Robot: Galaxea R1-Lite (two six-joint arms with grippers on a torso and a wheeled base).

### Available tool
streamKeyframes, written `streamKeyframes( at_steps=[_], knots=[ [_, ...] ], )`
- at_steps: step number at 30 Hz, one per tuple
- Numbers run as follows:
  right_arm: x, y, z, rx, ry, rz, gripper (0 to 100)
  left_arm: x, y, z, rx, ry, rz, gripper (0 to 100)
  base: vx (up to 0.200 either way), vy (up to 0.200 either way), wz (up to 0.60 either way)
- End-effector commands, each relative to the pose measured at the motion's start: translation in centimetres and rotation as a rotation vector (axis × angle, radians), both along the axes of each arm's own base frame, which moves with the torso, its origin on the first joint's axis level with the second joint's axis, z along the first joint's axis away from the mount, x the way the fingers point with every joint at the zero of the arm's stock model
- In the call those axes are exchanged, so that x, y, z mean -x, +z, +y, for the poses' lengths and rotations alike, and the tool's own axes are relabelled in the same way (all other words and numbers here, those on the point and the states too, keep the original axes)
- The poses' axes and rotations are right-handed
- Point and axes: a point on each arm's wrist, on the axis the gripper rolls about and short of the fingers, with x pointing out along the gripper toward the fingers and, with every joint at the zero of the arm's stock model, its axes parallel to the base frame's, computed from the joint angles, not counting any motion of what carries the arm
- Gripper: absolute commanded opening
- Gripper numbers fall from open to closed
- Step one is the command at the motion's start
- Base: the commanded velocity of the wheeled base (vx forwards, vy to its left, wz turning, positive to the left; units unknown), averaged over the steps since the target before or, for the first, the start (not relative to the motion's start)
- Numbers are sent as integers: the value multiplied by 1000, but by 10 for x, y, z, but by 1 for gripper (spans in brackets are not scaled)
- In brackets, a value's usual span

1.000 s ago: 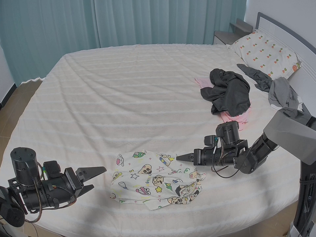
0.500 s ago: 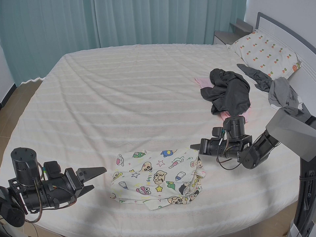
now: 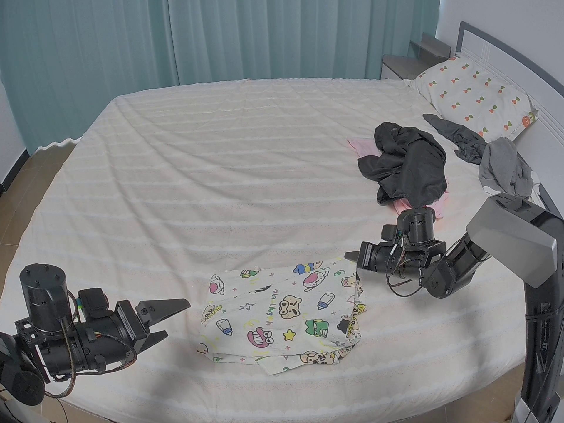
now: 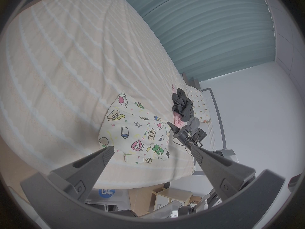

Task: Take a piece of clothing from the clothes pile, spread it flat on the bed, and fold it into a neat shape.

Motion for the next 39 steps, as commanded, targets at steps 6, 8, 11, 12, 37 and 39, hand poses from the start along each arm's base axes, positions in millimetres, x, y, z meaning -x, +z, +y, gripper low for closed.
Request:
streamKeyframes(
  at_steps=[6,8,11,12,37,39],
  knots=[
    [4,15,-18,-9,-39,-11,100,0,0,0,-1,-1,3,100,0,0,0],
    [12,23,-24,-10,-46,-14,100,0,0,0,-1,-1,3,100,0,0,0],
    [25,28,-27,-8,-40,0,100,0,0,0,-1,-1,3,100,0,0,0],
    [46,34,-27,-3,-19,13,100,0,0,0,-1,-1,3,100,0,0,0],
    [145,3,23,40,233,86,100,0,0,0,-1,-1,3,100,0,0,0],
    [144,3,24,38,235,83,100,0,0,0,-1,-1,3,100,0,0,0]
  ],
)
